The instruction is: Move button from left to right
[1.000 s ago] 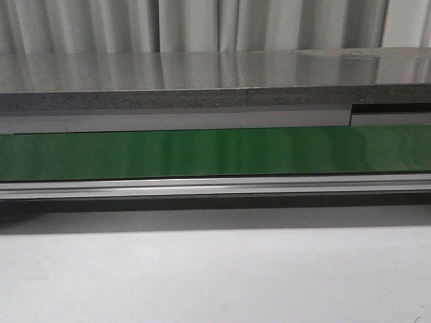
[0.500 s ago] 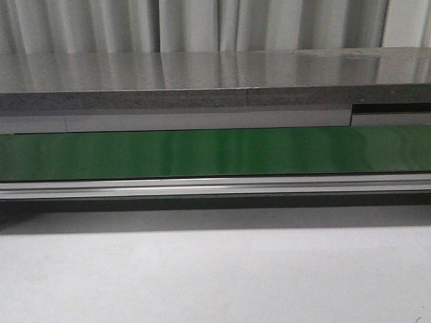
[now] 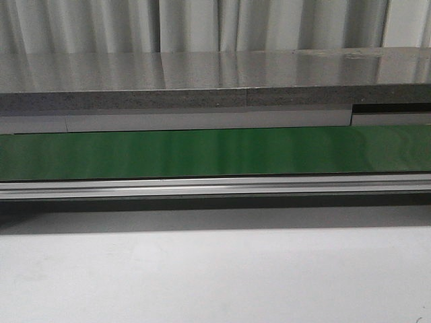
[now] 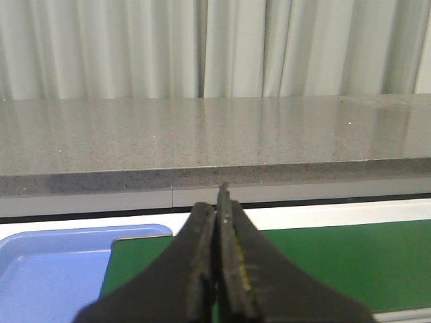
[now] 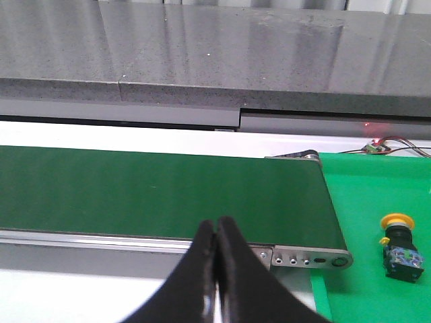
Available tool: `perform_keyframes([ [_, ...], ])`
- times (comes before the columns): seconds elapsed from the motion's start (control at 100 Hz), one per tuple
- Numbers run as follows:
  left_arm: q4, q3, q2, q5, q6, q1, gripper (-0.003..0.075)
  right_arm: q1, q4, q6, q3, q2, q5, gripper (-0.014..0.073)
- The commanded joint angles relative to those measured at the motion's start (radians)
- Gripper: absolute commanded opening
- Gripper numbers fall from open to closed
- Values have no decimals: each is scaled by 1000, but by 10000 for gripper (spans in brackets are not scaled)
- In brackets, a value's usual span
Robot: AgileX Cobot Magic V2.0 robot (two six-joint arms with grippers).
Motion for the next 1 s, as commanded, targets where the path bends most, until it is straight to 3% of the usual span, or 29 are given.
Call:
perform_keyframes([
  [0.0,-6,-26,9,-76,-3,-8,-20,3,7,-3,-26,9,-71,-67],
  [0.37,-6,-26,9,-76,-3,-8,-20,9,-3,-3,-13,9,-88,-67],
  [0.69,-6,-26,9,-76,-3,-8,-20,145,-71,12,175,-77,-333,-67],
  [0.99,-6,-26,9,-76,-3,-8,-20,105,-149,250,338,-216,-364,-67],
])
